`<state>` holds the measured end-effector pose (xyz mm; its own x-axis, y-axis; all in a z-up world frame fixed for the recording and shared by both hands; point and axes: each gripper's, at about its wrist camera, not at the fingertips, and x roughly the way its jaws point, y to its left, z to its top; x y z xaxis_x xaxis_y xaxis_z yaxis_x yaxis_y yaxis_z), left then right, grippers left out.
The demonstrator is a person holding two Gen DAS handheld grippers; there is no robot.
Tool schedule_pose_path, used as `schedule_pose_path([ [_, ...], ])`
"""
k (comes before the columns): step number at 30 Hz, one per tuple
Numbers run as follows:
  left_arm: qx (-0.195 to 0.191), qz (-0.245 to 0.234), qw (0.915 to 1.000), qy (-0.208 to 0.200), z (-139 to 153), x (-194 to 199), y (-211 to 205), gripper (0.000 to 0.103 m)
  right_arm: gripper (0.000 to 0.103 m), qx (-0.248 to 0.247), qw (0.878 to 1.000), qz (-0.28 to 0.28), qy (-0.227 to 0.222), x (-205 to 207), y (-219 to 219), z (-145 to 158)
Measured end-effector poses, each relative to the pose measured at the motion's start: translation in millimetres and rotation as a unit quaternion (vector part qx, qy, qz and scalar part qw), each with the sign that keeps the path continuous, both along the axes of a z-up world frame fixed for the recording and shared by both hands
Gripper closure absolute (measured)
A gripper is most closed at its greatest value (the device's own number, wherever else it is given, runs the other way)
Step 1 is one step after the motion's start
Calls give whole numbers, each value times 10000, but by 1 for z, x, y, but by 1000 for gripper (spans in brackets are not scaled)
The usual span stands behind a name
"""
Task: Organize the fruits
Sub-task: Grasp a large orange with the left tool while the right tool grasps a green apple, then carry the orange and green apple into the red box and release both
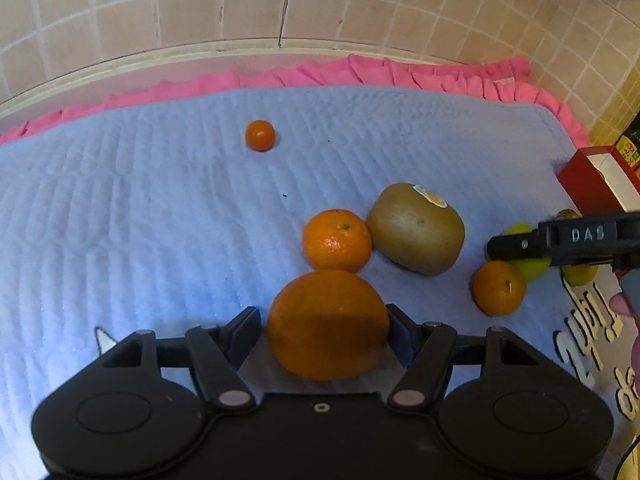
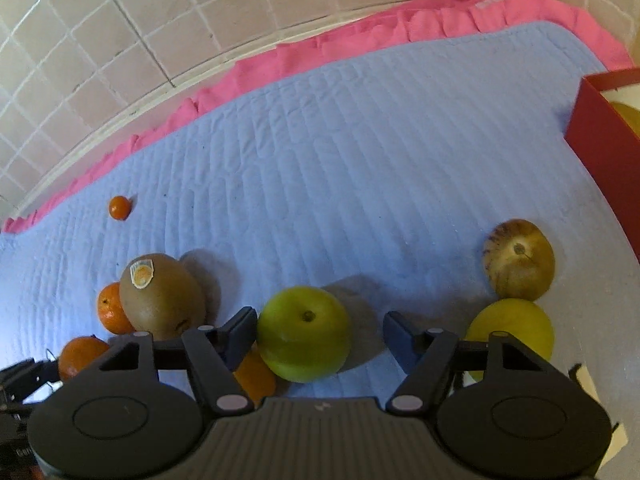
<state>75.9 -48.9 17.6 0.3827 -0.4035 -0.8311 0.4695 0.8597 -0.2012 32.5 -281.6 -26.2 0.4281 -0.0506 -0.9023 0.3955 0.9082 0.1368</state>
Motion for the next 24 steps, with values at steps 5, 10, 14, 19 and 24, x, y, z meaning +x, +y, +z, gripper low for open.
schedule_pose_path([
  [5,70,-53,9999,-97,-1,1,-6,32,52,24,9998,-95,-179,-1,1,3],
  [10,178,-93,9995,-241,3,-5,-8,35,52,106,9995,-127,-254,-8,-1,4],
  [14,127,-140,9989,-422,17,-14,-10,35,52,279,9986,-188,-415,-19,-5,10],
  [19,-77,-375,9967,-709,50,-28,-25,35,52,306,9951,-366,-863,-45,-23,40],
  [24,-324,-851,9881,-1243,89,-37,-62,35,52,-70,9845,-828,-1542,-78,-69,101],
])
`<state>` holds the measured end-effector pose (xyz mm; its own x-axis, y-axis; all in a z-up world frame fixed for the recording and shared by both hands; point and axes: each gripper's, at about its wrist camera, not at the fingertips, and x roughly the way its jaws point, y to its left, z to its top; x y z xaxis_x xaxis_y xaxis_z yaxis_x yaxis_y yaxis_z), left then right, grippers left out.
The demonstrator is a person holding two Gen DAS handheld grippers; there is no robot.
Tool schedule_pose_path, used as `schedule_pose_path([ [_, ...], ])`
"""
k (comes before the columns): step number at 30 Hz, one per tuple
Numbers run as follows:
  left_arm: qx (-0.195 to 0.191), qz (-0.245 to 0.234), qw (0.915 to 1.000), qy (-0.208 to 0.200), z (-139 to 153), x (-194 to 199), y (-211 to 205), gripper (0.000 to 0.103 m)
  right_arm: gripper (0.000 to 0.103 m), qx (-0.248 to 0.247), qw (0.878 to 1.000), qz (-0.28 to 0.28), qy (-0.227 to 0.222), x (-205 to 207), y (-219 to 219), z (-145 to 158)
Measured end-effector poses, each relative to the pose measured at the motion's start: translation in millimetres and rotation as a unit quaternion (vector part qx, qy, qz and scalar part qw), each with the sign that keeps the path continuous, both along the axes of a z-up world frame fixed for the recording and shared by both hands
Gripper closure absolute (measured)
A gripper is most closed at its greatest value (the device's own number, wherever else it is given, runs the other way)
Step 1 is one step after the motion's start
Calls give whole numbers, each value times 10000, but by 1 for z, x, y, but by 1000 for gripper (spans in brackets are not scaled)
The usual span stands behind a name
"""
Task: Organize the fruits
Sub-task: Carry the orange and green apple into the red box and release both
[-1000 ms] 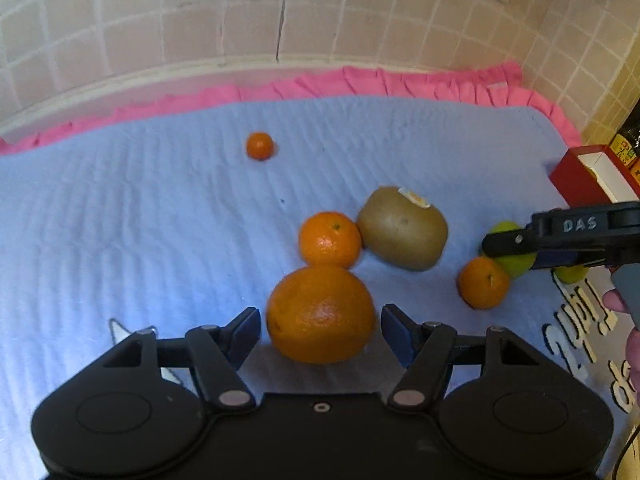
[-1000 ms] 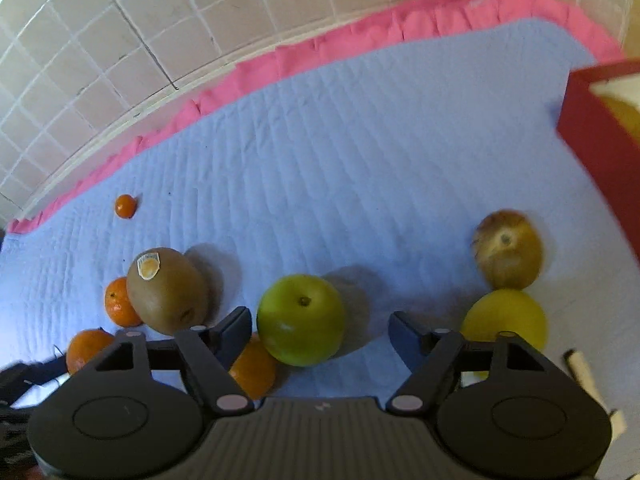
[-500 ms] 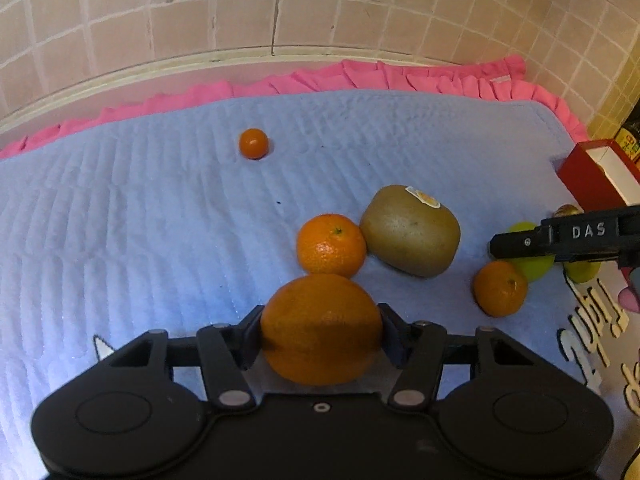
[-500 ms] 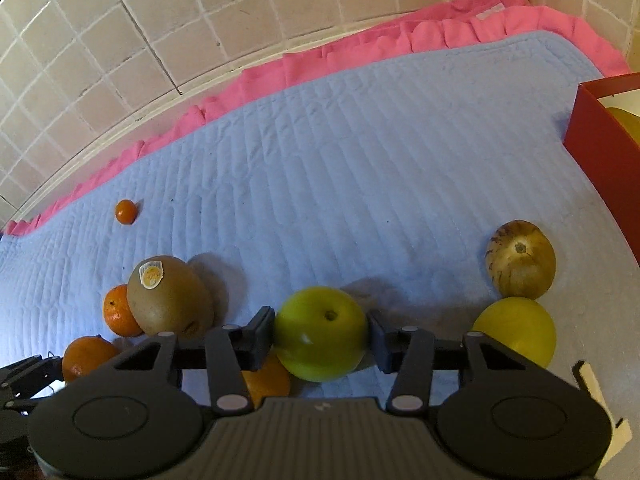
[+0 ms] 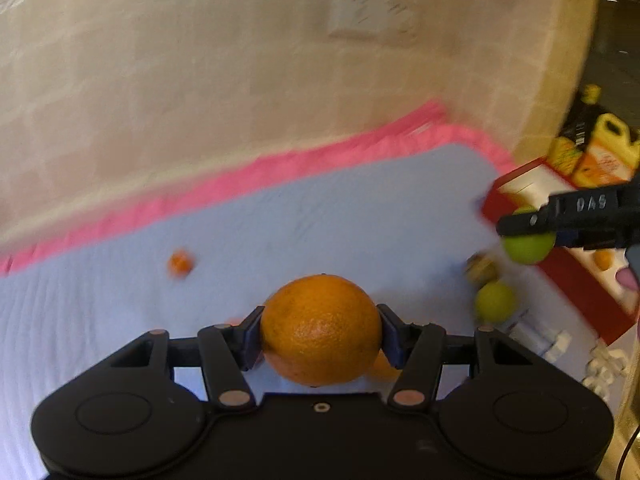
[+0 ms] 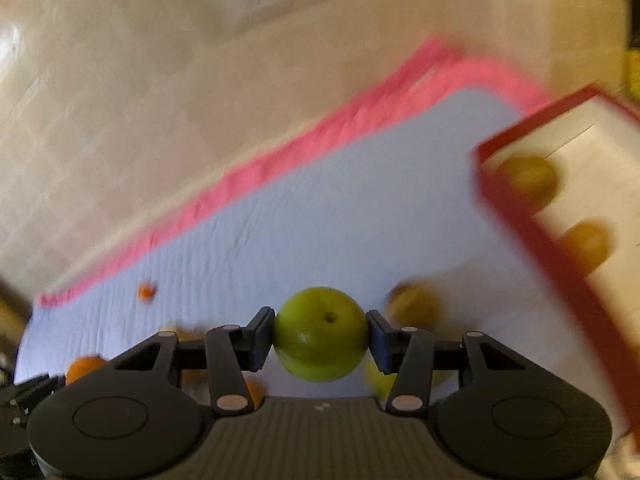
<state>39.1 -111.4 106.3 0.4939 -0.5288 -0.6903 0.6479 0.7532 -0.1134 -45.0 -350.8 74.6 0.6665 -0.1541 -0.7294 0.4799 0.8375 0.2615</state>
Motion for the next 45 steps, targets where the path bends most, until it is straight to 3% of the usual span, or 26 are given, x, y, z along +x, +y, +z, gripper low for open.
schedule_pose_path([
  [4,-440,-575,9966,-395,37,3,-51,35,52,-490,9954,-606,-560,-38,-48,61],
  [8,-1005,-1108,9870,-594,75,10,-109,35,52,-1090,9824,-1206,-920,-77,-91,111],
  [11,-1361,-1550,9760,-695,99,13,-159,35,52,-1311,9726,-1624,-1024,-101,-123,135],
  [14,-1421,-1973,9671,-751,107,14,-212,35,52,-1276,9674,-1924,-1037,-123,-156,140],
  [17,-1310,-2330,9623,-509,97,9,-271,35,52,-1054,9674,-2105,-938,-134,-187,124],
  [22,-766,-2657,9610,-25,41,0,-351,35,52,-520,9729,-2180,-573,-129,-227,73],
  [29,-101,-2820,9572,645,-31,8,-424,35,52,-337,9851,-1682,119,-100,-233,14],
  [31,-66,-2919,9526,849,-42,10,-431,35,52,-208,9879,-1509,277,-93,-230,0],
  [34,44,-2897,9534,836,-52,8,-440,35,52,-111,9906,-1287,453,-83,-222,-18],
  [41,256,-2892,9510,1063,-66,10,-450,34,52,-647,9886,-931,993,-64,-197,-37],
  [45,335,-2889,9503,1108,-71,7,-453,34,52,-553,9894,-825,1055,-67,-194,-41],
])
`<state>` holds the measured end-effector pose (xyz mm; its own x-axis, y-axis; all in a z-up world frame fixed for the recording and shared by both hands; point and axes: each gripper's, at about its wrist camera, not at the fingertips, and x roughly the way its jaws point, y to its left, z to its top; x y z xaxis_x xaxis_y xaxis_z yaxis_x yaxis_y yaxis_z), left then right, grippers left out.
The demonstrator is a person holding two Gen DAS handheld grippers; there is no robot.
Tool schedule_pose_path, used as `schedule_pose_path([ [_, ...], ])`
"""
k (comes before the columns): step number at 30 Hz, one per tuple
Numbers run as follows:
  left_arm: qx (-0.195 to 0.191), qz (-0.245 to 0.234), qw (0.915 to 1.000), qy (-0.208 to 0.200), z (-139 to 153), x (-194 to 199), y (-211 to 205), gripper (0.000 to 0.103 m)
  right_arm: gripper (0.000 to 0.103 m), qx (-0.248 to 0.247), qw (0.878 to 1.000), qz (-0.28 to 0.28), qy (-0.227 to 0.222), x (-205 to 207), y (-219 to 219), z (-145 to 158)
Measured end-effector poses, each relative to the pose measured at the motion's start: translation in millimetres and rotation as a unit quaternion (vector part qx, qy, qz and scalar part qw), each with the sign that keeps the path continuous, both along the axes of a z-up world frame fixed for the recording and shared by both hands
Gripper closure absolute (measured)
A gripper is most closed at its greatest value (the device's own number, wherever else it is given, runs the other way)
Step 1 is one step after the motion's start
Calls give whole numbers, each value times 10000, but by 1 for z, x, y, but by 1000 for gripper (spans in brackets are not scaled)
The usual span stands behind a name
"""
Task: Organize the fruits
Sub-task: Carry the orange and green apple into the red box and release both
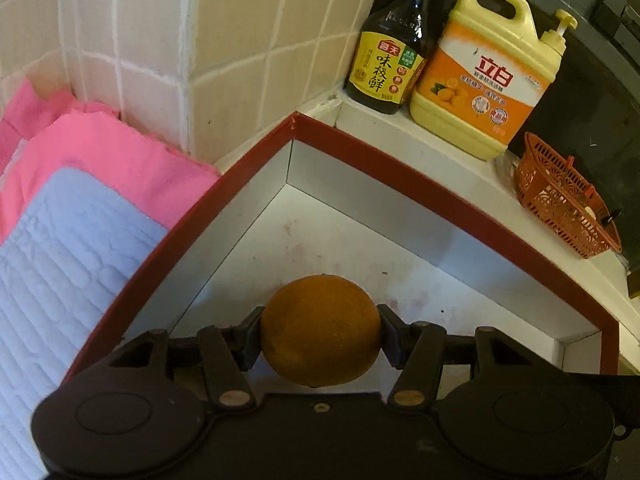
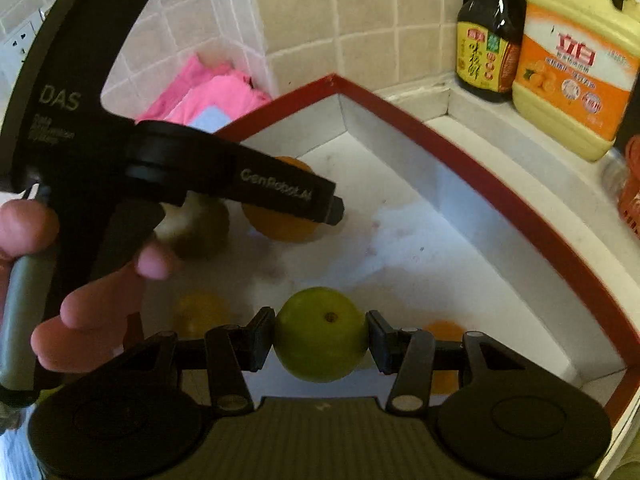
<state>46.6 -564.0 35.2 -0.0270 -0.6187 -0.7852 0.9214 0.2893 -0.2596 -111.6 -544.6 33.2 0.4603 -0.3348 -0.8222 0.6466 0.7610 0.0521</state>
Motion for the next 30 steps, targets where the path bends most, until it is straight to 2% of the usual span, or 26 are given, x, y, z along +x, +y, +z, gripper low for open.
schedule_pose_path([
  [4,46,-23,10000,-43,0,-3,0,34,52,-105,9998,70,125,-1,2,-1],
  [13,113,-107,9995,-263,-2,-11,0,34,52,-99,9998,107,100,-3,2,-2],
  [19,113,7,9997,-220,1,-10,1,33,51,-90,9998,164,90,-4,2,-1],
  [21,12,17,9998,-179,9,-9,7,30,51,-124,9998,135,97,-6,3,2],
  [22,-54,70,9998,-162,15,-8,11,25,50,-173,9998,114,57,-9,4,6],
  [24,-236,86,9997,15,29,-4,21,24,31,-271,9995,135,-70,-16,7,19],
  [25,-324,100,9994,92,36,-2,27,24,29,-395,9990,134,-163,-21,9,28],
  [30,-691,345,9970,-5,72,1,66,24,28,-990,9950,-72,-84,-49,13,62],
])
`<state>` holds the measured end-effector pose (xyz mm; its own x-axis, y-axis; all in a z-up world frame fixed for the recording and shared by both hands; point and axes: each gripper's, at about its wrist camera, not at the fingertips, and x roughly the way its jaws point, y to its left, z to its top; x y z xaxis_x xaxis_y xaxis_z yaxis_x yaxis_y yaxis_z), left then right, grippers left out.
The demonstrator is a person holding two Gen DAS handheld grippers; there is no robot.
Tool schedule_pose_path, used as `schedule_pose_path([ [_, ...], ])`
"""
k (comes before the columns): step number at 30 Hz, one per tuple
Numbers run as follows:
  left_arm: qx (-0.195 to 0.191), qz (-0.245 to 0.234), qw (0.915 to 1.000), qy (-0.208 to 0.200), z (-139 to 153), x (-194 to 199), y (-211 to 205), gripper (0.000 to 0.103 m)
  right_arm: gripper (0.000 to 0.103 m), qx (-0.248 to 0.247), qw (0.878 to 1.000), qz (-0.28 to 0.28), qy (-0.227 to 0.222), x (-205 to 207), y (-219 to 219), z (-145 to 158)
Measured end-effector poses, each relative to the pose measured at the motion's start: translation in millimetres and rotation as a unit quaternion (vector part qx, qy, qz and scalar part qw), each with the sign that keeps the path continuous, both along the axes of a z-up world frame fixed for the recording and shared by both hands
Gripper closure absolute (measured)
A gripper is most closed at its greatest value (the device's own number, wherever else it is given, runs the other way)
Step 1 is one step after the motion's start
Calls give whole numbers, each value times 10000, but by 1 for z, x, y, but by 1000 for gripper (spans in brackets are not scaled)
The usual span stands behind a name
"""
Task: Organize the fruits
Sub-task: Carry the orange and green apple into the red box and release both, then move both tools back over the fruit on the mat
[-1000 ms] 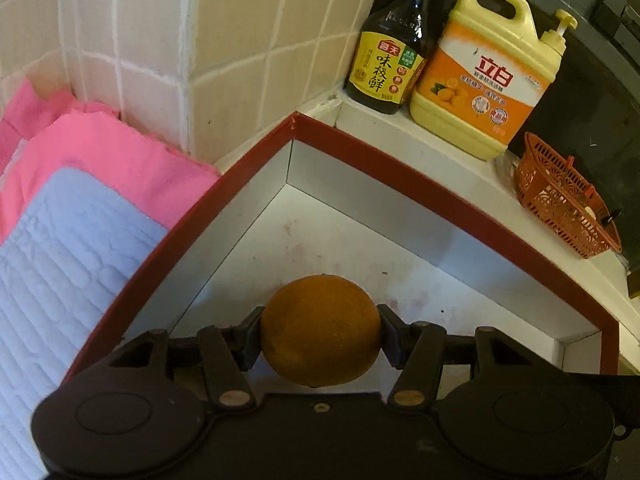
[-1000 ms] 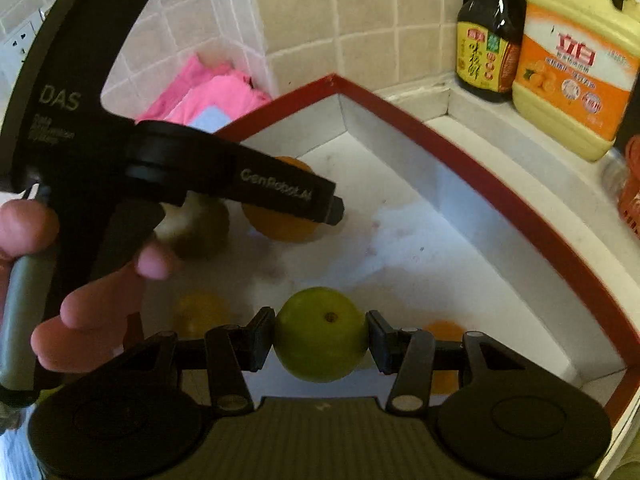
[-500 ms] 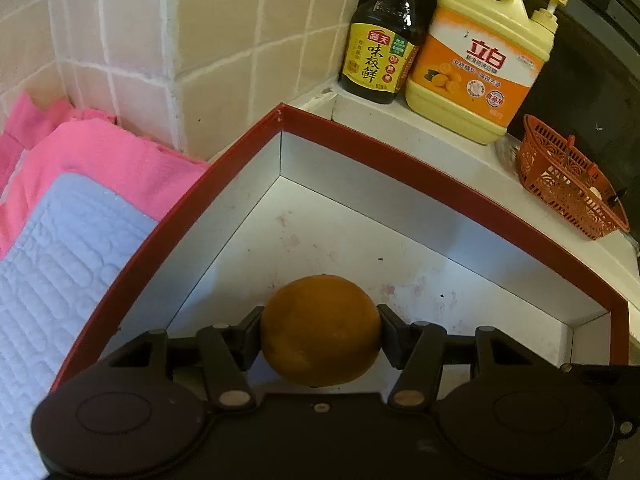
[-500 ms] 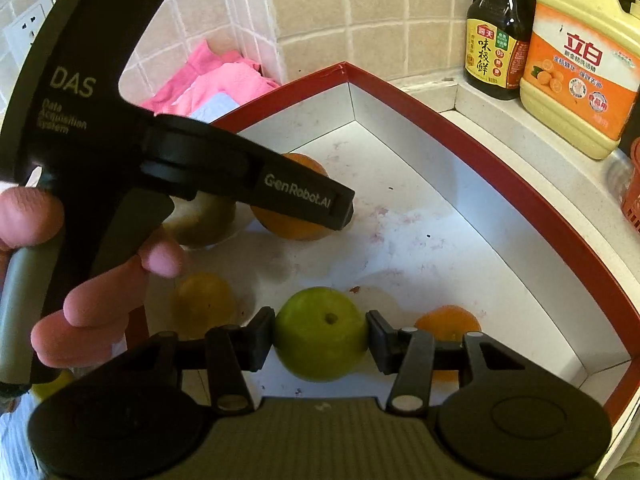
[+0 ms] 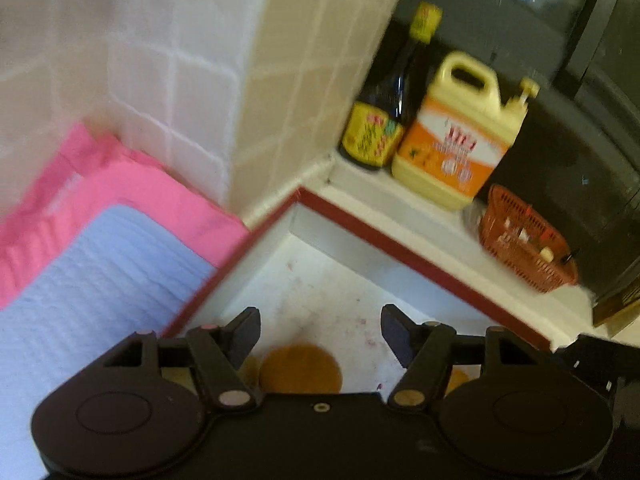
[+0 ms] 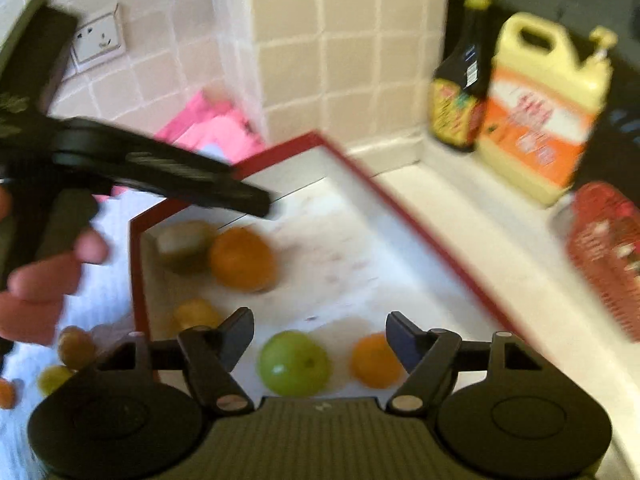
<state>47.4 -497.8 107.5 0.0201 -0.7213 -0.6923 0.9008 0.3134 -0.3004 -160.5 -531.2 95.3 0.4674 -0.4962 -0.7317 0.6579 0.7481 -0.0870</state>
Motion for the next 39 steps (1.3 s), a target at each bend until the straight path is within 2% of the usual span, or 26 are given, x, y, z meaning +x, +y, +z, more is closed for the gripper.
schedule_pose_path([
  [4,-332,200,9991,-164,33,-2,50,24,18,-445,9986,-255,-127,-30,6,30],
  [9,-611,781,9937,-513,66,6,130,23,11,-832,9944,-509,-415,-45,20,60],
  [12,-723,1270,9871,-652,79,15,186,23,7,-769,9935,-386,-740,-43,32,74],
  [17,-734,2129,9690,-1018,95,34,277,23,5,-1219,9899,265,-678,-6,79,80],
  [20,-681,2682,9550,-1070,98,46,330,23,4,-1005,9885,710,-884,17,103,81],
  [24,-632,3215,9388,-1064,93,51,392,23,4,-204,9852,1198,-1205,42,122,78],
  [28,-441,3555,9288,-952,79,56,437,23,4,146,9829,1399,-1191,67,142,67],
  [31,-334,3542,9307,-846,65,54,452,23,4,276,9830,1454,-1090,86,153,60],
  [33,-231,3337,9395,-741,52,51,453,22,3,464,9839,1430,-961,96,160,50],
  [35,-112,3201,9446,-711,36,46,452,22,3,769,9842,1381,-794,105,165,34],
  [39,395,2695,9593,-745,2,33,437,22,3,1423,9814,1201,-479,111,171,-1],
])
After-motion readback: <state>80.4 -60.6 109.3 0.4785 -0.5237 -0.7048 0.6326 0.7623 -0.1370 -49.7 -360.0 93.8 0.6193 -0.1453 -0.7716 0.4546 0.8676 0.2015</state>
